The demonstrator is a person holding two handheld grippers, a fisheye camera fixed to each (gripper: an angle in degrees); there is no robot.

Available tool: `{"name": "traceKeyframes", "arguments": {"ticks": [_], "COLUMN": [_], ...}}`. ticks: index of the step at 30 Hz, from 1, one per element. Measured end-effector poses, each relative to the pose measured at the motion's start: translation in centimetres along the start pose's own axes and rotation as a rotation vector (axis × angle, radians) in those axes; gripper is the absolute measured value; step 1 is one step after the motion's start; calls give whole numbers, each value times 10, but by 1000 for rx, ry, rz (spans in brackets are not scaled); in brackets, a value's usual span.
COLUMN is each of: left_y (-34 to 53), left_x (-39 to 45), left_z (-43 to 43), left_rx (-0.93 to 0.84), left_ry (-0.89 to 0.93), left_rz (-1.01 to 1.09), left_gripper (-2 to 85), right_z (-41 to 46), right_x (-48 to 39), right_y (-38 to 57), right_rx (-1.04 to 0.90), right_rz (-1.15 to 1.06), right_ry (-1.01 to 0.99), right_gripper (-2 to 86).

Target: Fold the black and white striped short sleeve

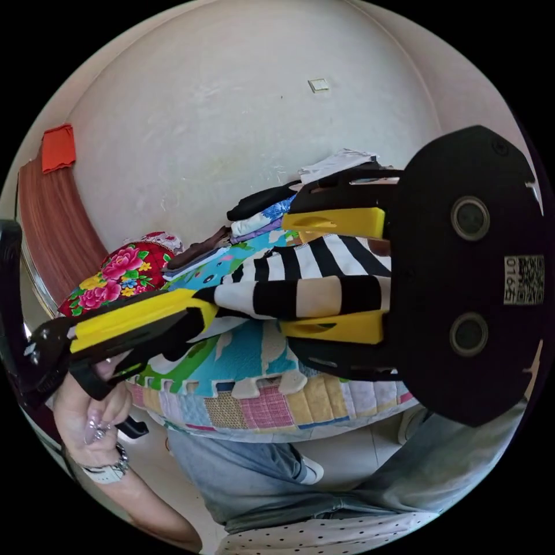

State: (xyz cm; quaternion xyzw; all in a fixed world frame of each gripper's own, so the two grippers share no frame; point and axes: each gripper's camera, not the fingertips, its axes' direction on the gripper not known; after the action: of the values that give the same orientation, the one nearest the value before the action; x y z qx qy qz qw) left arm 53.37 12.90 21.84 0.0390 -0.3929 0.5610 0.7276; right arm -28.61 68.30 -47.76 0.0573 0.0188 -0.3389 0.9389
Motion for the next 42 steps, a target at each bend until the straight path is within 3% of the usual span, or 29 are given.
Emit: {"name": "traceKeyframes", "arguments": {"ticks": [3,7,10,15,17,25,32,42], "left_y": [2,6,9,11,11,7,12,-20], "left_x": [-11,-21,-26,-27,-25,-7,39,156], "left_z": [-1,-5,-7,-8,-9,-6,18,54], "left_rx": [18,40,54,51,49,51,-70,-53], "left_ry": [4,23,32,-16,-26,-10,-107,-441], "left_rz": [-25,-42,-49,-42,-31,37,165,410], "left_gripper": [4,5,6,8,8,31,118,104], "right_z": [7,16,18,31,40,56,74,110], "right_x": [-12,-27,-21,-7,-2,71,110,166], "right_y": [-16,-34,-45,-58,-55,-53,-48,-36], "right_rx": [-14,-12,-27,-229,-402,-471,-450,-426], "right_rz": [-18,-9,2,-149,-279,-177,-135,-44], "right_ry": [4,258,295,332,227,-83,-81,-193], "right_gripper": [183,182,182,177,172,61,49,46]}}
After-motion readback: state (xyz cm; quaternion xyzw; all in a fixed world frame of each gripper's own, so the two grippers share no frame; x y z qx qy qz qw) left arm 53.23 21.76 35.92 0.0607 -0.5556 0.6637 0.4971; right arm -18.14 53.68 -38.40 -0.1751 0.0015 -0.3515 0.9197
